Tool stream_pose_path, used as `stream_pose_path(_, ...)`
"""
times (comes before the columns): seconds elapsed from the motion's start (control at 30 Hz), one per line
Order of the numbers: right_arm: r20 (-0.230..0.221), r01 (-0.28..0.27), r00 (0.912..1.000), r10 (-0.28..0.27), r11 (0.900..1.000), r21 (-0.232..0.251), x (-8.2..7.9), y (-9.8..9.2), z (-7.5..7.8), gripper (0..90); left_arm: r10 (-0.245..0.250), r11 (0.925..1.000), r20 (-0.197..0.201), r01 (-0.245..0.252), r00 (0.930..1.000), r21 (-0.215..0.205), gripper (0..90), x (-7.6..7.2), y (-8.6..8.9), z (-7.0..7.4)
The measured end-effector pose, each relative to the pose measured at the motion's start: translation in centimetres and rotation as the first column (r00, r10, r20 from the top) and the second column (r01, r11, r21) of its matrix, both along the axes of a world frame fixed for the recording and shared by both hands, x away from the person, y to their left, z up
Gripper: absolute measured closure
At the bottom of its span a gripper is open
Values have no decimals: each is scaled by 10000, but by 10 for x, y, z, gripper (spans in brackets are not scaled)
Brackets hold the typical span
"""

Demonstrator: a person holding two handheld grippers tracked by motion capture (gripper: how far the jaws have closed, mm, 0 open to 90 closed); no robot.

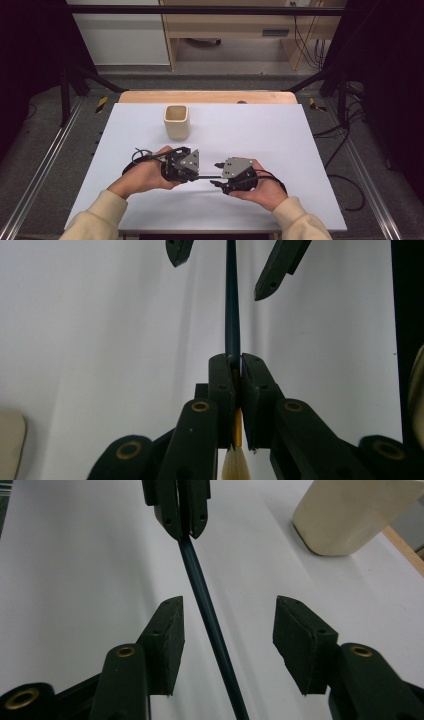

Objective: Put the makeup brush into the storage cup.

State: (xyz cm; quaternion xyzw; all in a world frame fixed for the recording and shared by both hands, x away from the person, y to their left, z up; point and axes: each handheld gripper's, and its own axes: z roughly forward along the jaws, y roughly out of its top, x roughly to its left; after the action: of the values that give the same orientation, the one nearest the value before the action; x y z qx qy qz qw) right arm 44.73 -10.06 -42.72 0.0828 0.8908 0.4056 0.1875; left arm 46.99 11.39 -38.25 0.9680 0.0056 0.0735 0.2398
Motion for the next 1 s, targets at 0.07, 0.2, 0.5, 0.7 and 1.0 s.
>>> stream_pose_path(0.07,1,-58,10000,58,10000,-30,0,1,0,476,-49,10000,-15,49,10000,-2,837,-1,0,0)
stream_pose_path(0.2,-31,-218,9998,218,9996,-160,0,4,-3,513,-169,9998,-39,170,9998,45,837,-2,-1,1)
stream_pose_path(0.5,-27,-501,9987,500,9980,-389,1,6,-6,583,-269,9996,-70,269,9996,83,837,-4,-1,1)
stream_pose_path(0.7,-44,-817,9967,816,9948,-604,-2,8,-8,667,-408,9991,-80,408,9991,112,837,-5,-2,1)
stream_pose_path(1.0,-105,-1266,9920,1262,9872,-971,-5,11,-12,813,-505,9987,-189,506,9985,65,836,-8,-2,0)
